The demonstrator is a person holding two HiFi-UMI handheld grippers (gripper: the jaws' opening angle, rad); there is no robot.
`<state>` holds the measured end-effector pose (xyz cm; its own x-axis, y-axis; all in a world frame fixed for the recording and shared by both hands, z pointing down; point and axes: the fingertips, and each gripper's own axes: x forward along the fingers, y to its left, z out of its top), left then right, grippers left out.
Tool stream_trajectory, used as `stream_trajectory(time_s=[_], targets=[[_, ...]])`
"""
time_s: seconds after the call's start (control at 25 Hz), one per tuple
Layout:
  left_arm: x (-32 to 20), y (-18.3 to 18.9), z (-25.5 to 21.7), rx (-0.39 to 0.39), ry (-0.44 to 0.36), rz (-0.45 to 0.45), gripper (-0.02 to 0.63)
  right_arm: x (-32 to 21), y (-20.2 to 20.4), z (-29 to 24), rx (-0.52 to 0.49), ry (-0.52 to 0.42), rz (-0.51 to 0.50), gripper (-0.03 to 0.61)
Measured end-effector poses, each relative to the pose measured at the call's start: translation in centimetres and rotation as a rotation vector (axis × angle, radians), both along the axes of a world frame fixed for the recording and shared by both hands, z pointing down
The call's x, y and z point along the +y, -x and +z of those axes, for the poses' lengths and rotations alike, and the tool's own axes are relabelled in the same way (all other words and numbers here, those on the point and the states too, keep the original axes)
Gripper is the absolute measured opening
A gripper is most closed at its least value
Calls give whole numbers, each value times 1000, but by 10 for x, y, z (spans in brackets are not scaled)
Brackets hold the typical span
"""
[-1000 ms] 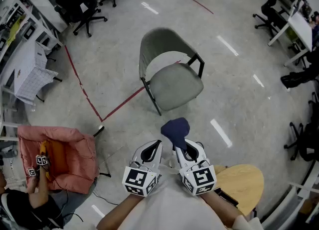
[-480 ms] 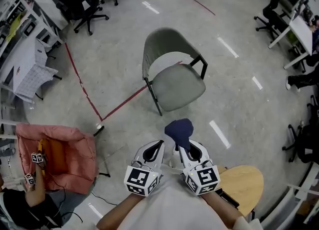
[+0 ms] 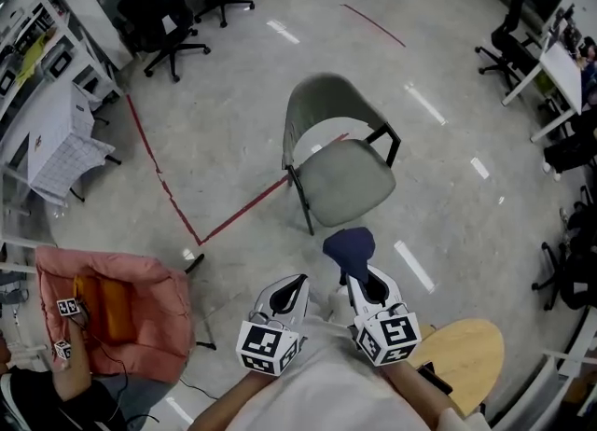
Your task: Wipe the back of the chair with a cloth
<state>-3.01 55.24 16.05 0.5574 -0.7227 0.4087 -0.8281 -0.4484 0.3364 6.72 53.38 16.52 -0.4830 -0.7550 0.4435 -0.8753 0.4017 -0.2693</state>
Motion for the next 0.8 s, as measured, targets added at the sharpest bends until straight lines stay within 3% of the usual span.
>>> stream_trajectory(time_s=[0.4,0.8], targets=[[-25,29,11,8,-9,62,2,-16,13,6,-22,20,131,78],[-99,25,21,-13,26,59,2,-98,8,26,-33,47,122,78]])
